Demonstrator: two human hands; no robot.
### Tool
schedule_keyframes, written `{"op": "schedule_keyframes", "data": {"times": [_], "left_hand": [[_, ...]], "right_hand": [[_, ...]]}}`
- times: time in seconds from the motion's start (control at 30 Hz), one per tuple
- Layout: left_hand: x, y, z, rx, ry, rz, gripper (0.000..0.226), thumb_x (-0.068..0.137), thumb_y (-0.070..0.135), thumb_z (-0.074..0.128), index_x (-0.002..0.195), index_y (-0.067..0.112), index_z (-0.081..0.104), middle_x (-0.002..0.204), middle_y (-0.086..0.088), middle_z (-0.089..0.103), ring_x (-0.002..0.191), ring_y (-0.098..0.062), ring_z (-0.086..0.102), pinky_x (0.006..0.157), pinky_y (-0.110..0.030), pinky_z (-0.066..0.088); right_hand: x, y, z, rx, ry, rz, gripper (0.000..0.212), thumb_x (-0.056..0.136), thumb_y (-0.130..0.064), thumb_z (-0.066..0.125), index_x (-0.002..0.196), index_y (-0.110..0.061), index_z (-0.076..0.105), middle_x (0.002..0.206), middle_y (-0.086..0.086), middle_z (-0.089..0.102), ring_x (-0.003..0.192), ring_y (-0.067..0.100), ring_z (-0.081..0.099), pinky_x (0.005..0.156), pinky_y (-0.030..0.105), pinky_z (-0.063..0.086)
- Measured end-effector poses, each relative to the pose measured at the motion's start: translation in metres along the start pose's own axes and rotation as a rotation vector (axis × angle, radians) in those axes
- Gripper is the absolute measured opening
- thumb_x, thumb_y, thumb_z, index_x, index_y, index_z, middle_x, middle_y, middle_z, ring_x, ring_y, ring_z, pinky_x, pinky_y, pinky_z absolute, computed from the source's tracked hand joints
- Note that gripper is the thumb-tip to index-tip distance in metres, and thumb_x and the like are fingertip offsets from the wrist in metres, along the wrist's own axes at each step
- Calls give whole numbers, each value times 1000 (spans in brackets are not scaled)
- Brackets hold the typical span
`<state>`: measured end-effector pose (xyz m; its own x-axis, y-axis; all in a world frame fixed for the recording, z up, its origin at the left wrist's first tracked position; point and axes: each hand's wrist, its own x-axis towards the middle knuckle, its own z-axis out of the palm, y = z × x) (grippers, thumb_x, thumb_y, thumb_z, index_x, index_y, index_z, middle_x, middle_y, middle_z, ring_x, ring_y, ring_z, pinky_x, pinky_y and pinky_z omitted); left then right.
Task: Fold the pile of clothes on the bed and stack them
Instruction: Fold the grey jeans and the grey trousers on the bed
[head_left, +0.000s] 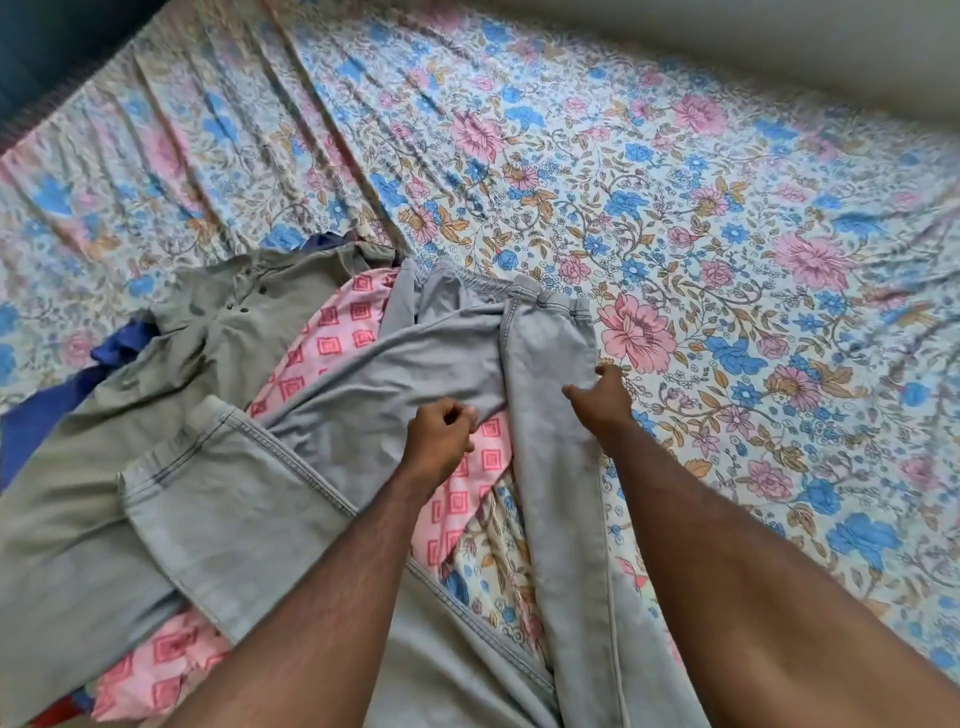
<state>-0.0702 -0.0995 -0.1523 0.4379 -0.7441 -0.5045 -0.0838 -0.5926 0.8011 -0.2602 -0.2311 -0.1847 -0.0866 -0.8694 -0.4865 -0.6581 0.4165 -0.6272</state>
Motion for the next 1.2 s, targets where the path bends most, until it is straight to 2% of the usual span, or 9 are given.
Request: {"op": "schedule_keyframes", "data": {"times": [0.17, 0.33, 0.53, 0.67, 0.83, 0.93, 1.07, 1.13, 1.2], "left_hand": [[17, 6, 1, -58, -73, 20, 18, 96, 29, 66, 86, 15, 68, 84, -7, 72, 72, -16, 66, 66, -30, 51], [26, 13, 1, -150, -168, -31, 34, 95, 39, 66, 94, 5, 66, 85, -7, 66, 69, -14, 60, 61, -30, 44], [27, 20, -21, -212, -268, -50, 38, 95, 46, 64, 103, 9, 65, 98, -5, 67, 83, -16, 64, 66, -33, 48], [20, 25, -48, -309, -289, -62, 36, 97, 51, 58, 116, 20, 59, 112, 0, 70, 102, -18, 65, 76, -36, 52], [2, 7, -92, -666, -269, -124, 73, 81, 76, 51, 138, 31, 54, 121, 0, 70, 108, -21, 67, 92, -48, 54], [-16, -23, -126, -1084, -14, -215, 59, 86, 63, 61, 113, 11, 69, 99, -5, 72, 96, -19, 67, 93, -35, 54], [-32, -77, -173, -955, 233, -329, 43, 88, 42, 72, 116, 9, 68, 98, -9, 74, 81, -20, 72, 69, -30, 59], [-29, -92, -189, -925, 261, -284, 28, 98, 21, 63, 124, 13, 63, 105, -11, 74, 86, -24, 72, 71, -35, 62], [-19, -100, -197, -908, 254, -250, 26, 97, 13, 64, 123, 12, 64, 111, -12, 75, 103, -30, 71, 89, -43, 59]], "right_hand": [[18, -14, 8, 146, 82, 122, 70, 89, -30, 78, 146, -4, 45, 144, 19, 54, 133, 35, 52, 105, 38, 44], [38, -18, 14, 115, 90, 95, 42, 84, -25, 82, 123, -15, 71, 123, 7, 71, 106, 26, 68, 100, 36, 53], [50, -25, 13, 187, 84, 184, 69, 78, -20, 87, 133, -3, 50, 127, 17, 62, 105, 31, 63, 83, 39, 57], [-11, -67, 24, 196, -15, -172, 34, 95, -7, 65, 129, -9, 64, 103, 6, 68, 86, 21, 66, 58, 9, 49], [-137, -125, 91, 215, -289, -564, 27, 102, -8, 56, 126, -18, 63, 89, 7, 71, 68, 9, 70, 58, 26, 56], [-194, -128, 152, -68, -476, -774, 25, 93, -21, 55, 114, -30, 63, 95, 8, 75, 86, 24, 71, 71, 35, 55], [-217, -125, 194, -223, -714, -741, 31, 81, -21, 62, 109, -26, 76, 84, -1, 77, 65, 2, 66, 70, 26, 52], [-207, -124, 202, -163, -577, -679, 31, 83, -32, 66, 108, -17, 78, 95, -1, 77, 69, -2, 64, 74, 25, 50], [-189, -126, 209, -118, -334, -676, 34, 86, -33, 64, 113, -15, 73, 108, 6, 73, 89, 16, 68, 83, 33, 52]]}}
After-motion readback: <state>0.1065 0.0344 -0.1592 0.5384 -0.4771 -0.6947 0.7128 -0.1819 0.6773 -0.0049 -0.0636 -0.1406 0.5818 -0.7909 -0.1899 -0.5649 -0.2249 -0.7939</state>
